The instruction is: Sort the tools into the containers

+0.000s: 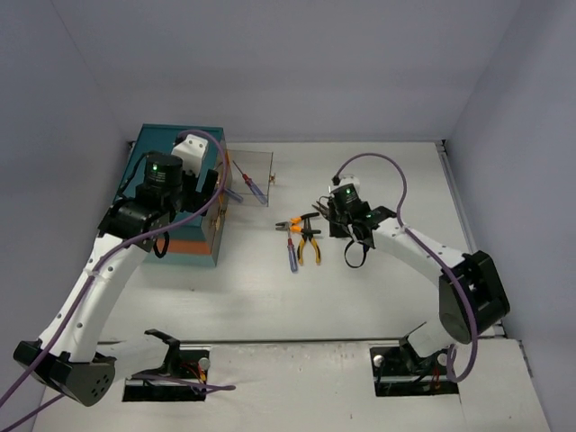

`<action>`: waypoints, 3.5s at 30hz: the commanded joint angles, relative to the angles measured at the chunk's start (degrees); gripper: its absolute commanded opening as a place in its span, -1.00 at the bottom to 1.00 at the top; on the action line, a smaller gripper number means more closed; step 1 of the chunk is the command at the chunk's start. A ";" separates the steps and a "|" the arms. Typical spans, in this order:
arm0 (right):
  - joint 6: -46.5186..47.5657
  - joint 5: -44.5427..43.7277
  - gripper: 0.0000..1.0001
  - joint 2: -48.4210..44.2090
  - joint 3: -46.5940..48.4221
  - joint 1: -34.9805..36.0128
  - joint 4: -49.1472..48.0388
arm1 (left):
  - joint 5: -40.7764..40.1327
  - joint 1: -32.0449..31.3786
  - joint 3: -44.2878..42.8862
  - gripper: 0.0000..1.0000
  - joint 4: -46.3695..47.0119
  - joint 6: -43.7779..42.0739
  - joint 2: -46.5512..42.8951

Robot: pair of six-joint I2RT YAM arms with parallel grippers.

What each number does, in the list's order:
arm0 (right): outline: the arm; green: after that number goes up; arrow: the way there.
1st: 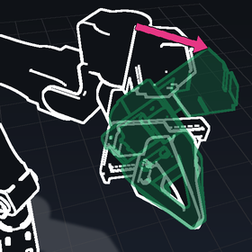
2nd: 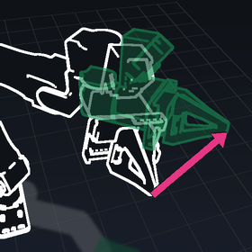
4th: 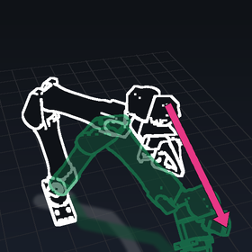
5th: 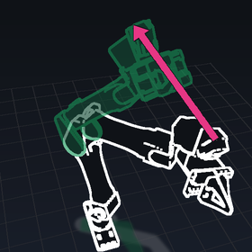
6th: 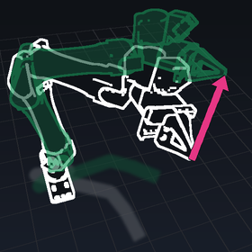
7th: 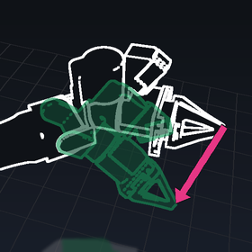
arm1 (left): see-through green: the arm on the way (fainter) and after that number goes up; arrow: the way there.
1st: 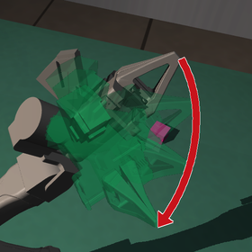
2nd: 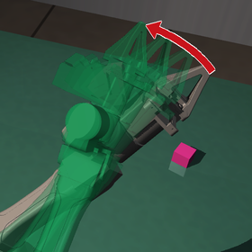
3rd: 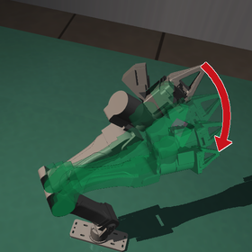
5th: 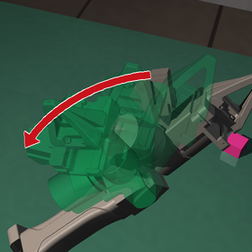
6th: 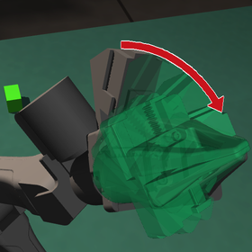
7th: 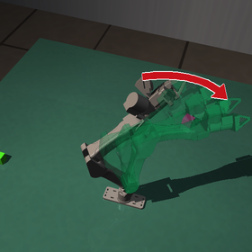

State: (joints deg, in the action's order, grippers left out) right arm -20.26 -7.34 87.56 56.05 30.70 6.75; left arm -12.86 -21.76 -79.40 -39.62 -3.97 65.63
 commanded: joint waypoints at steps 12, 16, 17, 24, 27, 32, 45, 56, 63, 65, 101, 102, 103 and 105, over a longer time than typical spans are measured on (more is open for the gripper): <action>18.80 15.23 -0.99 12.08 38.51 3.76 -0.86 | 0.26 -0.39 -3.34 0.79 2.75 0.57 -1.38; 18.82 19.75 -0.90 22.05 47.94 5.38 -0.95 | -0.60 -0.48 -2.86 0.79 2.69 0.72 -2.56; 18.57 19.89 -0.88 23.81 49.62 5.74 -0.95 | -0.74 -0.48 -2.75 0.79 2.62 0.80 -2.84; 16.42 18.05 -0.40 31.76 57.58 7.62 -0.86 | -1.41 -0.48 -1.61 0.79 2.29 1.27 -4.40; 15.57 15.51 -0.10 31.46 57.00 7.62 -0.95 | -1.46 -0.48 -1.55 0.79 2.21 1.33 -4.54; 14.72 9.97 0.14 26.15 52.31 7.80 -1.04 | -1.46 -0.39 -2.08 0.79 2.35 1.24 -4.28; -3.33 -2.21 0.07 3.11 13.90 10.56 -1.12 | 0.28 -0.48 -3.47 0.78 2.61 2.20 -2.02; -4.79 -5.28 -0.03 7.57 8.46 18.70 -5.45 | 2.13 -0.48 -3.31 0.78 2.53 3.35 -0.93; -4.75 -10.22 -0.09 14.01 9.56 19.14 -8.55 | 2.34 -0.57 -2.80 0.79 2.35 3.35 -2.75; -5.12 -10.93 -0.11 15.31 9.11 19.14 -9.69 | 2.23 -0.65 -2.39 0.78 2.24 3.35 -3.60; 17.24 1.82 -1.00 16.33 40.97 15.09 -9.89 | 0.47 -0.65 -1.38 0.78 2.70 4.14 -1.50; 18.55 2.71 -1.00 18.33 43.25 15.02 -9.83 | 0.37 -0.65 -1.36 0.78 2.70 4.14 -1.55; 18.83 3.81 -1.00 20.67 46.23 14.77 -9.83 | -0.02 -0.65 -1.29 0.78 2.70 4.14 -1.56; 19.47 5.45 -1.00 23.24 50.49 14.16 -9.96 | -0.28 -0.52 -1.15 0.78 2.66 4.14 -1.65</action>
State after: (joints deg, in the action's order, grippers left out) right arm -5.80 -7.89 105.91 99.10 45.86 -1.91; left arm -11.57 -22.09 -78.85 -40.01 0.21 64.34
